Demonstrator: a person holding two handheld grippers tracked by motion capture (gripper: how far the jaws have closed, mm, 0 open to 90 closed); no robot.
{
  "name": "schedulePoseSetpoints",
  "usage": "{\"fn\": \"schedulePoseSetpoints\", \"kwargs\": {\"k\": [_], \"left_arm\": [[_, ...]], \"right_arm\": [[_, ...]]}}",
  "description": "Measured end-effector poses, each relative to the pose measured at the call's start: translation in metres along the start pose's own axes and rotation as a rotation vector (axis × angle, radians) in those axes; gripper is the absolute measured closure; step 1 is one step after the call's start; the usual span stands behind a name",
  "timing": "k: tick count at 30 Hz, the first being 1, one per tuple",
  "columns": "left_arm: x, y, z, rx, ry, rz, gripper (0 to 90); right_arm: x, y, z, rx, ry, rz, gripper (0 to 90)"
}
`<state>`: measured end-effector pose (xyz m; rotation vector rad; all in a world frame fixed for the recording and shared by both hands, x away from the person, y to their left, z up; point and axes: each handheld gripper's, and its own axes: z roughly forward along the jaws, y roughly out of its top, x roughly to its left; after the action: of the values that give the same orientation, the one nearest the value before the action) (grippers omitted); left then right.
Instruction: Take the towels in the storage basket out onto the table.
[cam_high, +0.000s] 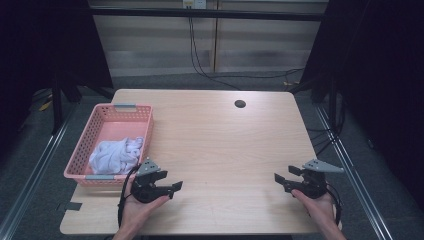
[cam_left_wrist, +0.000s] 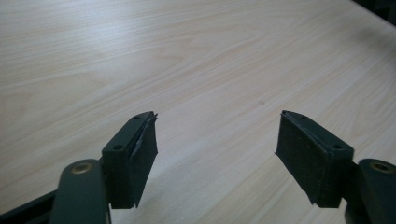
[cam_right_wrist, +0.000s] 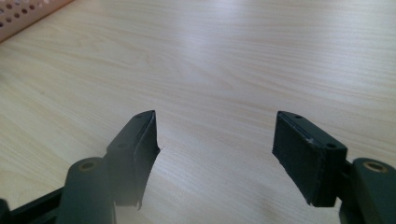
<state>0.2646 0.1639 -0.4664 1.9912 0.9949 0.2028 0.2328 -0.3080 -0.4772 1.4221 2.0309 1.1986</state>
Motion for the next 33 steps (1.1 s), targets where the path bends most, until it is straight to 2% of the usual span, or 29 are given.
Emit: {"fn": "schedulePoseSetpoints", "kwargs": {"k": [2, 3, 4, 5, 7, 9, 14, 18, 21, 23, 25, 31, 33], "left_arm": [[-0.001, 0.002, -0.001, -0.005, -0.022, -0.001, 27.2], [-0.002, 0.002, -0.001, -0.003, -0.005, 0.022, 27.2], [-0.003, 0.003, 0.0, 0.002, 0.005, 0.029, 26.8], [-0.003, 0.003, 0.002, 0.012, -0.009, 0.023, 26.6], [-0.003, 0.002, 0.004, 0.028, 0.0, 0.013, 26.6], [-0.003, 0.002, 0.002, 0.023, -0.011, -0.018, 23.8], [-0.004, 0.001, -0.006, 0.029, -0.038, 0.001, 22.2], [-0.008, 0.001, -0.018, -0.002, -0.026, 0.043, 22.2], [-0.01, -0.003, -0.023, 0.0, -0.049, 0.05, 22.2], [-0.008, -0.002, -0.028, -0.002, -0.054, 0.055, 22.2], [-0.002, 0.004, -0.037, -0.031, -0.04, 0.035, 22.1], [0.012, 0.013, -0.054, -0.048, -0.013, 0.007, 20.0], [0.014, 0.009, -0.057, -0.041, 0.005, 0.025, 22.7]], "right_arm": [[0.001, -0.001, 0.002, 0.009, 0.011, -0.004, 29.7], [0.001, -0.001, 0.003, 0.016, 0.019, -0.005, 29.7], [0.001, -0.001, 0.004, 0.015, 0.02, -0.011, 29.6], [0.002, 0.0, 0.004, 0.016, 0.023, -0.013, 29.1], [0.002, 0.0, 0.005, 0.029, 0.011, -0.032, 28.0], [0.003, 0.0, 0.005, 0.034, 0.025, -0.035, 28.0], [0.007, 0.001, -0.003, 0.011, 0.028, -0.027, 29.6], [0.011, 0.0, -0.009, -0.009, 0.017, -0.036, 30.6], [0.01, 0.001, -0.009, -0.01, 0.025, -0.033, 30.4], [0.009, 0.001, -0.007, -0.004, 0.036, -0.028, 29.8], [0.008, 0.001, -0.005, -0.003, 0.044, -0.022, 29.4], [0.01, 0.0, -0.004, 0.012, 0.05, -0.03, 28.2], [0.012, 0.0, -0.005, 0.005, 0.06, -0.032, 28.2]]}}
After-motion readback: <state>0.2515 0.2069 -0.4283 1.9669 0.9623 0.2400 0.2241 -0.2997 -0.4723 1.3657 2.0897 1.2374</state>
